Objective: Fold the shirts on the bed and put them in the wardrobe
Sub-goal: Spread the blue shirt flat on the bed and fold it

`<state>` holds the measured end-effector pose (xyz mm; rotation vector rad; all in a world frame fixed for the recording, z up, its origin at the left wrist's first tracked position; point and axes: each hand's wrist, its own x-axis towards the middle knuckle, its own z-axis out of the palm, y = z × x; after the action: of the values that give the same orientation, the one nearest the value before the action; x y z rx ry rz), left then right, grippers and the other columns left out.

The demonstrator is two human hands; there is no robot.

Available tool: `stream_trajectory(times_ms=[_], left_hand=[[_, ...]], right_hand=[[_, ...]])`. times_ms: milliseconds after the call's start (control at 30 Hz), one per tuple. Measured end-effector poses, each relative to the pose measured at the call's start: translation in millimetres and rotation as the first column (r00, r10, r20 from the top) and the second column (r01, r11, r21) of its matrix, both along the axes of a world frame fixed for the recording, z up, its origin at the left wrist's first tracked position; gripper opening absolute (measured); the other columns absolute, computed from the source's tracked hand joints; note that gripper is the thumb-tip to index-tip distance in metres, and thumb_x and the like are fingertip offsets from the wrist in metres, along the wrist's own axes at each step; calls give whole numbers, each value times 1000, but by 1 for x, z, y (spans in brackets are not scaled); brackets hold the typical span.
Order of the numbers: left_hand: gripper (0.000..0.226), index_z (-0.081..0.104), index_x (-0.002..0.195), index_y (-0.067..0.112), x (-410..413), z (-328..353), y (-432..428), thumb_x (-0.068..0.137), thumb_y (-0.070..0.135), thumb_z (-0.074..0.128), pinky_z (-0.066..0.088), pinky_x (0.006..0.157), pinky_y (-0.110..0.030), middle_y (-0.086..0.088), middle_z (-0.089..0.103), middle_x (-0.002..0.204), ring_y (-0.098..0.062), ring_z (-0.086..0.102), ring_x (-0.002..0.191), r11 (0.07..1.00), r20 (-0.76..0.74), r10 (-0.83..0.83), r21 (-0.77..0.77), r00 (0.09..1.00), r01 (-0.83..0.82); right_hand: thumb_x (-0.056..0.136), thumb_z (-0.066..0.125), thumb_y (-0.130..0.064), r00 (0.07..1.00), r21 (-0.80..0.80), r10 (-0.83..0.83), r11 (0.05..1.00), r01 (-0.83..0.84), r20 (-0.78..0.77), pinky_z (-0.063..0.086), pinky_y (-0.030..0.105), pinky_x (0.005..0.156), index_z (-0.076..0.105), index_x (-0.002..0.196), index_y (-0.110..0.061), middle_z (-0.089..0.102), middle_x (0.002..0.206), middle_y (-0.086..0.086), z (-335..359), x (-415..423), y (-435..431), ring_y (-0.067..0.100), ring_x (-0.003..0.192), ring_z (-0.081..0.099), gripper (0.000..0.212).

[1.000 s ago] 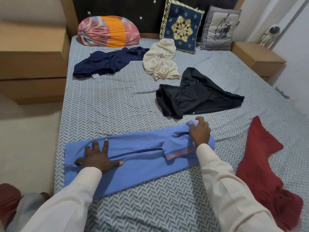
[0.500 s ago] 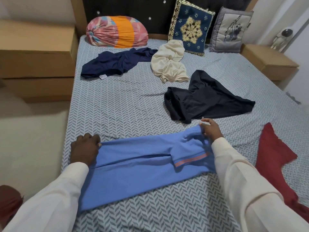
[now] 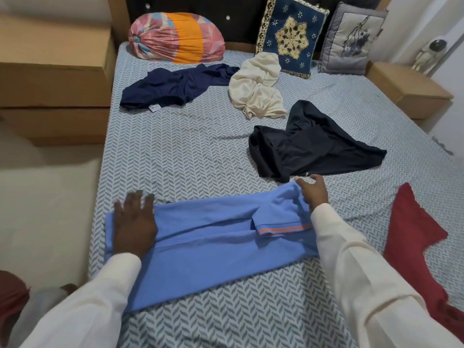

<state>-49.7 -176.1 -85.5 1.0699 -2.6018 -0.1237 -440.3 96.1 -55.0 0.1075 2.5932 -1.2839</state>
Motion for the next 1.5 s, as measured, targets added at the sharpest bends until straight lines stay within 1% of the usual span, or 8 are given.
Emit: stream_trajectory(times_ms=[133,267,433,833,967,1100,1300,1500], left_hand=[[59,39,147,7,-22,-4,59,98,37,27,13,115,-58,-25,28,154,-45,27,142,966,70,-244,109,967,236],[80,11,155,26,-24,-18,93,90,72,7,-11,114,-55,-11,8,162,-37,6,149,957,222,-174,269,959,111],[83,20,154,30,-20,-18,97,87,79,14,-9,110,-67,-11,18,161,-43,12,146,951,351,-118,309,929,4],[90,-30,143,42,-27,-7,97,63,84,-22,-19,105,-68,1,-35,154,-35,-31,143,926,426,-100,371,899,-73],[85,-34,140,43,-31,-2,96,69,87,-16,-18,105,-68,4,-43,147,-35,-33,142,901,454,-133,427,881,-84],[84,-31,143,43,-32,7,96,77,85,2,-18,105,-69,1,-38,153,-35,-34,141,879,495,-160,466,854,-106],[84,-29,145,40,-30,20,89,84,81,11,-10,108,-69,-1,-34,156,-36,-28,143,867,532,-247,495,810,-61],[73,0,156,25,38,25,74,98,60,27,-1,117,-59,-10,0,164,-33,-6,150,950,414,-102,311,905,-35]], right_hand=[[91,61,-32,806,339,347,920,-194,-480,38,44,100,55,131,-3,59,126,25,5,66,-23,41,116,53,50],[95,25,-60,648,723,729,568,-393,-220,35,51,108,52,139,-9,46,145,22,-38,119,-33,44,132,43,73],[86,14,-77,819,753,564,582,-307,-102,11,53,119,20,156,-14,17,163,13,-39,111,-12,33,150,13,94],[96,18,-70,818,695,574,605,-387,-44,-3,53,120,8,158,-25,2,166,8,-30,80,-17,29,152,-2,78],[90,26,-59,797,564,511,780,-272,-322,24,52,115,35,152,-13,35,156,15,-12,80,14,35,143,33,78],[91,42,-37,804,260,118,964,46,-582,41,46,101,57,124,6,60,123,28,-7,95,79,44,114,56,56],[94,31,-46,755,661,555,717,-222,-349,41,64,100,55,136,-4,54,136,27,-57,131,104,47,126,51,64],[86,39,-38,703,534,506,819,-210,-499,41,55,101,56,134,-5,54,134,25,-6,135,53,44,122,51,60]])
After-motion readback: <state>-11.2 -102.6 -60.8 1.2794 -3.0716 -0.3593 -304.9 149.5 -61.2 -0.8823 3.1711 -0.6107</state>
